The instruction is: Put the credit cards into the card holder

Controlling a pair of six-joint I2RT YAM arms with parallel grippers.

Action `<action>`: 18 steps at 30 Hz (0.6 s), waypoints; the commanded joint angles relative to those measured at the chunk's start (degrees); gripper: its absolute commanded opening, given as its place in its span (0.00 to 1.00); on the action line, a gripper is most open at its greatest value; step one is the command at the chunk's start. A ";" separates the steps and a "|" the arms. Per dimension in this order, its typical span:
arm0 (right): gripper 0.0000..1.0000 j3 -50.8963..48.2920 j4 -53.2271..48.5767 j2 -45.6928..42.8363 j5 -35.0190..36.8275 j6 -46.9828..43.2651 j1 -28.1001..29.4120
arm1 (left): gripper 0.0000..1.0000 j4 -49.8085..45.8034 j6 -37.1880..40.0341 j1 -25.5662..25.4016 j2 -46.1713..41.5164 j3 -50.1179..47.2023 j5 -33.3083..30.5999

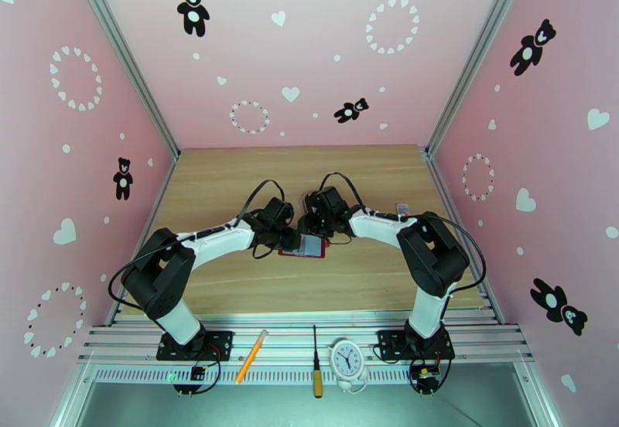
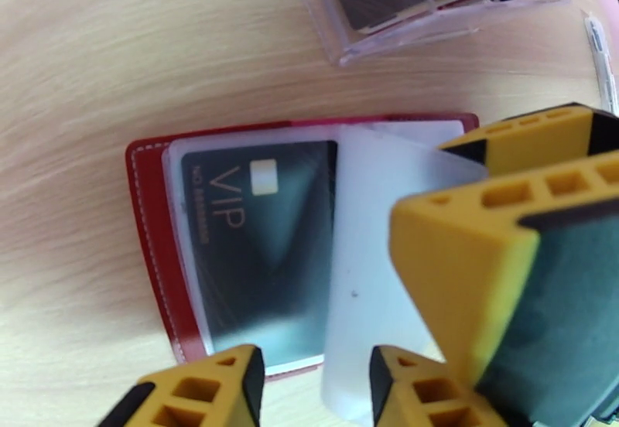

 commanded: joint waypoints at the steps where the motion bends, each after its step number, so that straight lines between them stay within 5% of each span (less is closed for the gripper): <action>1: 0.42 0.71 0.55 -0.93 -2.17 0.99 0.75 | 0.44 -0.39 0.88 -0.13 -2.02 2.65 -1.69; 18: 0.42 0.73 7.79 2.90 -8.13 6.55 2.79 | 0.45 -4.05 2.96 4.31 -11.41 -4.05 -7.08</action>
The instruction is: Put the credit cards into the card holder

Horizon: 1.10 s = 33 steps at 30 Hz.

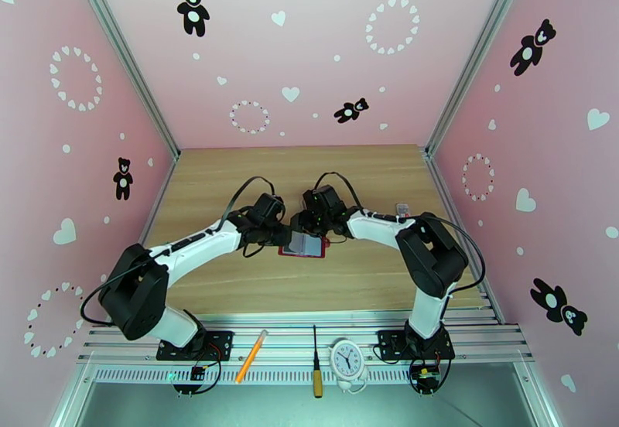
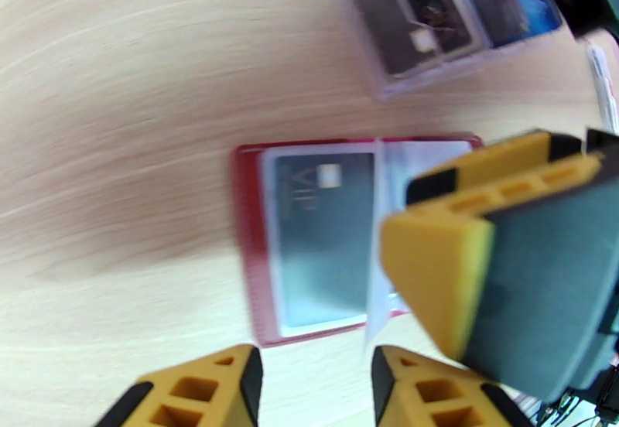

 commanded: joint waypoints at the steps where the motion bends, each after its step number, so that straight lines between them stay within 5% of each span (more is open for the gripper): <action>1: 0.42 0.86 0.92 2.86 -2.23 0.86 0.87 | 0.45 1.84 1.40 1.84 -2.46 -2.28 -1.07; 23: 0.42 2.38 2.32 10.35 -3.94 0.34 1.02 | 0.45 11.58 2.09 4.21 5.46 -5.35 3.84; 33: 0.43 5.23 -3.76 6.11 -3.12 -3.14 0.67 | 0.45 14.14 0.83 4.25 7.65 -6.53 5.97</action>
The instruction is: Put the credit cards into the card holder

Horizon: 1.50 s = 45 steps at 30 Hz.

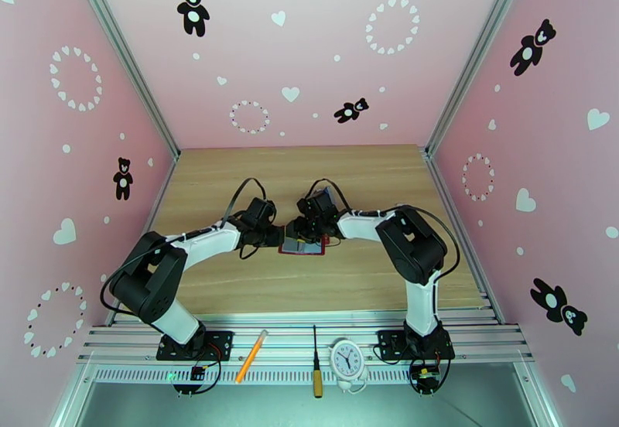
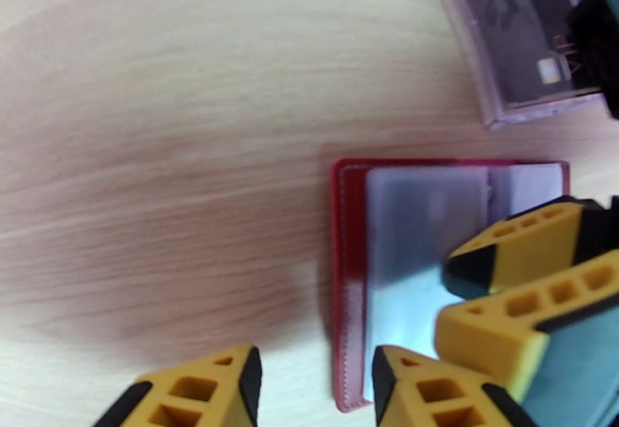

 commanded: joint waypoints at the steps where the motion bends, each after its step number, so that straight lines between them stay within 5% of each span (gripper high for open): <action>1: 0.43 2.70 -4.31 -2.51 0.61 -2.46 0.41 | 0.45 2.29 -0.41 -0.46 0.70 -0.77 2.99; 26: 0.51 38.20 -56.15 -9.83 18.90 1.81 -1.17 | 0.45 -6.09 0.45 -0.43 0.92 5.81 0.18; 45: 0.51 36.15 -50.76 -11.90 8.60 -0.59 -7.74 | 0.45 -9.79 0.64 -0.35 8.86 15.10 -0.09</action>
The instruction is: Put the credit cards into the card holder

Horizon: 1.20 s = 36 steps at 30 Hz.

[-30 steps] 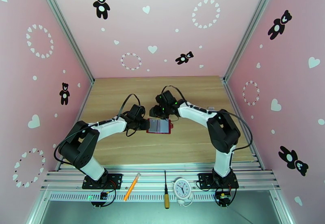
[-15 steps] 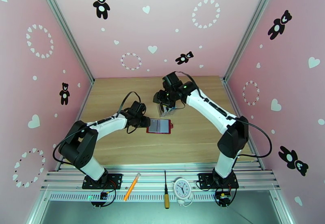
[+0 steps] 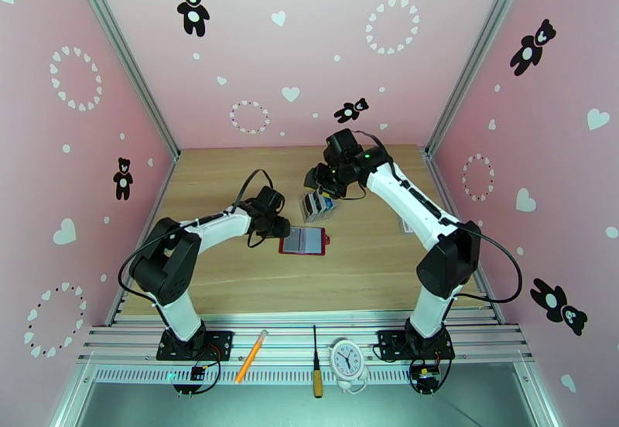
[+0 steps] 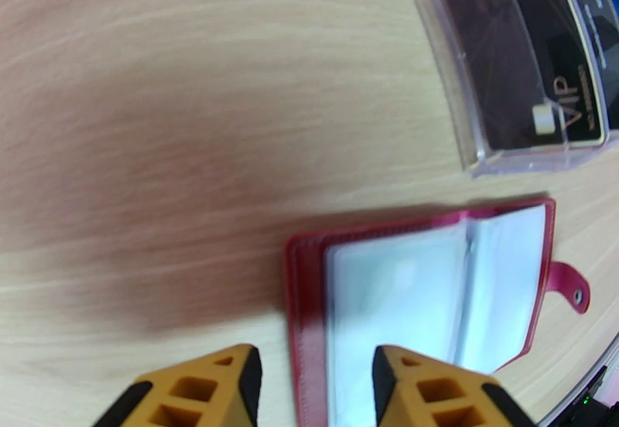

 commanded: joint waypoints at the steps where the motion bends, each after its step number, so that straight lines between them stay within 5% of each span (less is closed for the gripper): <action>1: 0.52 -1.19 1.33 -1.49 -2.06 -0.46 -0.34 | 0.45 -1.60 0.58 -0.33 0.80 1.79 -0.76; 36: 0.52 -5.60 2.89 -5.26 0.75 -2.63 -3.57 | 0.45 -2.37 -0.04 -0.31 4.98 9.39 0.59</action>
